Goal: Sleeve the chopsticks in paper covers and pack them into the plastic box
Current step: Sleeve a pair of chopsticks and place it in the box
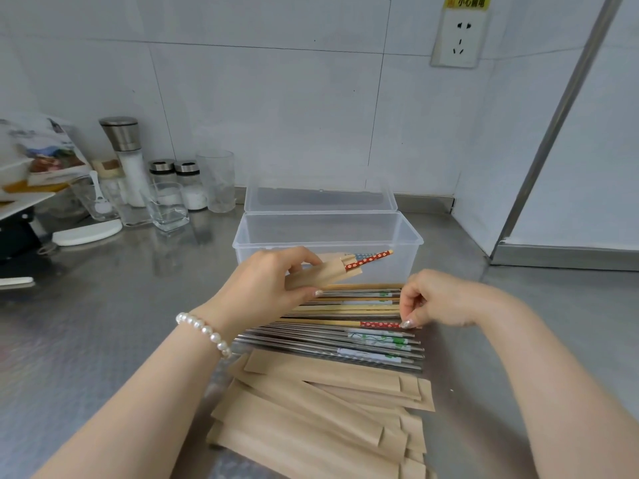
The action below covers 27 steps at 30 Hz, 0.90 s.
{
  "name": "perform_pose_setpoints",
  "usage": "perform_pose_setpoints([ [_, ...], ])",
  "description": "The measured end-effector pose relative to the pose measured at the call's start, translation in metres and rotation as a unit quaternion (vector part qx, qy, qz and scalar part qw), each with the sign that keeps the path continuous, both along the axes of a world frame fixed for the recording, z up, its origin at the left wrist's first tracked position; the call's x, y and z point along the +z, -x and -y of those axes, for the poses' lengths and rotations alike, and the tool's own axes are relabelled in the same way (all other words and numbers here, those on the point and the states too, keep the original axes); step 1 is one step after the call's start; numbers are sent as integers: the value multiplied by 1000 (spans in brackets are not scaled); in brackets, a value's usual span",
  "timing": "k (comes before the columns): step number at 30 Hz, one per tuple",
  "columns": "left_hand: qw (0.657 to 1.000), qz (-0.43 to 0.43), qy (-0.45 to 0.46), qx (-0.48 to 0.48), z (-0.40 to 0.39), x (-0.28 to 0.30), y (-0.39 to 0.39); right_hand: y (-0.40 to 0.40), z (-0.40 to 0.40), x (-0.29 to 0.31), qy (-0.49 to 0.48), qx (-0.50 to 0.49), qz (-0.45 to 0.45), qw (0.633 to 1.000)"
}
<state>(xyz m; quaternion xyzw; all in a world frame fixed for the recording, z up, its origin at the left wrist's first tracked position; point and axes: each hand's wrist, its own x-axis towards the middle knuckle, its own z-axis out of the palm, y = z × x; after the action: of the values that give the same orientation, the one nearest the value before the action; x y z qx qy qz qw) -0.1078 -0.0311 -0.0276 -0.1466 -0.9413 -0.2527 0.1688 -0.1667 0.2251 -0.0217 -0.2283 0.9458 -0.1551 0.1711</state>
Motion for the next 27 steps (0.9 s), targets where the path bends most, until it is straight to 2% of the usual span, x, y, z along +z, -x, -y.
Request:
perform_pose_setpoints([
  [10,1000,2,-7,1,1,0,0,-1,0,2,39,7,-7,999],
  [13,1000,2,-10,4,1,1,0,-5,-4,13,133,-18,-13,991],
  [17,1000,-3,-24,-2,0,3,-2,-7,-9,22,316,-73,-47,945],
  [19,999,-3,-31,-7,0,4,-2,-5,-9,23,426,-102,-69,896],
  [20,999,-5,-36,-11,-1,4,-3,-4,-10,23,492,-115,-67,860],
  [24,999,-14,-45,-18,-1,5,-4,5,-15,26,736,-178,-19,653],
  [25,999,-14,-45,-18,-1,5,-4,7,-18,26,770,-198,-18,606],
  [27,999,-11,-45,-18,0,5,-4,12,-25,25,805,-244,-29,539],
])
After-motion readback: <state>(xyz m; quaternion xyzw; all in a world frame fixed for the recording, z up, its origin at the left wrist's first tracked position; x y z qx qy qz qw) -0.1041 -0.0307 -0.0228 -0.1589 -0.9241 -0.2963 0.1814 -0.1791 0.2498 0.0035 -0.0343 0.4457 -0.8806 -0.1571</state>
